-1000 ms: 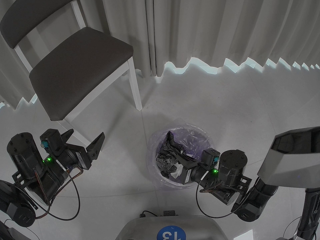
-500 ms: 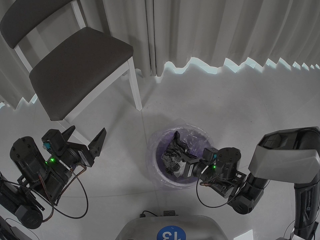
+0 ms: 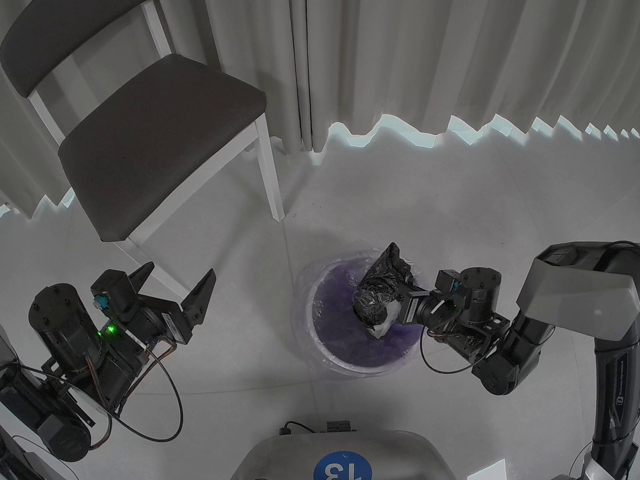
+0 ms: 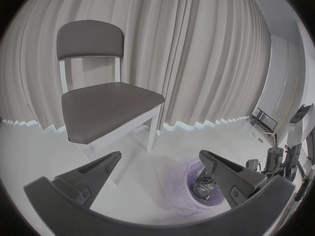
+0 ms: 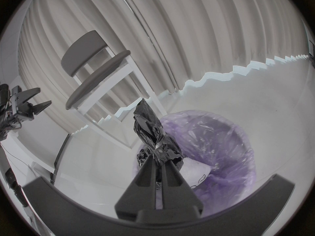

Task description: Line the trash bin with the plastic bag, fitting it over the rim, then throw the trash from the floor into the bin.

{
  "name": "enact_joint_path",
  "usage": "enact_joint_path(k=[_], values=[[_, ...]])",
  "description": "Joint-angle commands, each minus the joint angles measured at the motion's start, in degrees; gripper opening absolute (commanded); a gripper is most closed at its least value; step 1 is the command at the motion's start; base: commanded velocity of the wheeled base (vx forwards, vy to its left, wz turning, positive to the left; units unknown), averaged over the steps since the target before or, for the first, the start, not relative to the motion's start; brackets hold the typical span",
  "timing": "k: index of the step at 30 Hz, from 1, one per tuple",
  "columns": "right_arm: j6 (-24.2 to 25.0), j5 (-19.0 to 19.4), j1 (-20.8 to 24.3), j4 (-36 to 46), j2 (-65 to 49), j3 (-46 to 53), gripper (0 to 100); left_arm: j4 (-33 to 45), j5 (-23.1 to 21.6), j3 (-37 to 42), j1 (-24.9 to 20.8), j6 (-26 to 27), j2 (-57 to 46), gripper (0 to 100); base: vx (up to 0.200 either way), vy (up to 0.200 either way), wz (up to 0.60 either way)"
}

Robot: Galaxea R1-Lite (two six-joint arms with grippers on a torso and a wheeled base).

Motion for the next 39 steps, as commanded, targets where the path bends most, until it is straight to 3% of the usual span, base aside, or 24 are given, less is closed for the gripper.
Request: enact_joint_path(k=[1, 8, 14, 18, 32, 39], values=[[0.0, 0.6, -1.3, 0.3, -0.4, -0.7, 0, 0.0, -0.1, 0.0, 0.0, 0.0, -0.2, 100, 0.0, 0.0, 0.0], [0.9, 0.6, 1.7, 0.0, -0.4, 0.1, 0, 0.0, -0.1, 0.0, 0.0, 0.1, -0.3, 100, 0.0, 0.0, 0.0], [5.2, -0.2, 9.5, -0.2, 1.1, 0.8, 0, 0.0, -0.1, -0.2, 0.1, 0.1, -0.2, 100, 0.0, 0.0, 0.0], [6.4, -1.6, 11.0, -0.6, 1.8, 0.1, 0, 0.0, 0.0, -0.2, 0.3, 0.1, -0.2, 100, 0.0, 0.0, 0.0], [7.4, -0.5, 6.3, -1.1, 1.7, -0.7, 0, 0.0, -0.1, -0.2, 0.4, 0.1, -0.5, 100, 0.0, 0.0, 0.0], [7.1, 3.5, -0.3, 0.5, 2.4, -2.0, 0, 0.0, -0.1, -0.2, 0.4, 0.1, -1.1, 100, 0.0, 0.0, 0.0]])
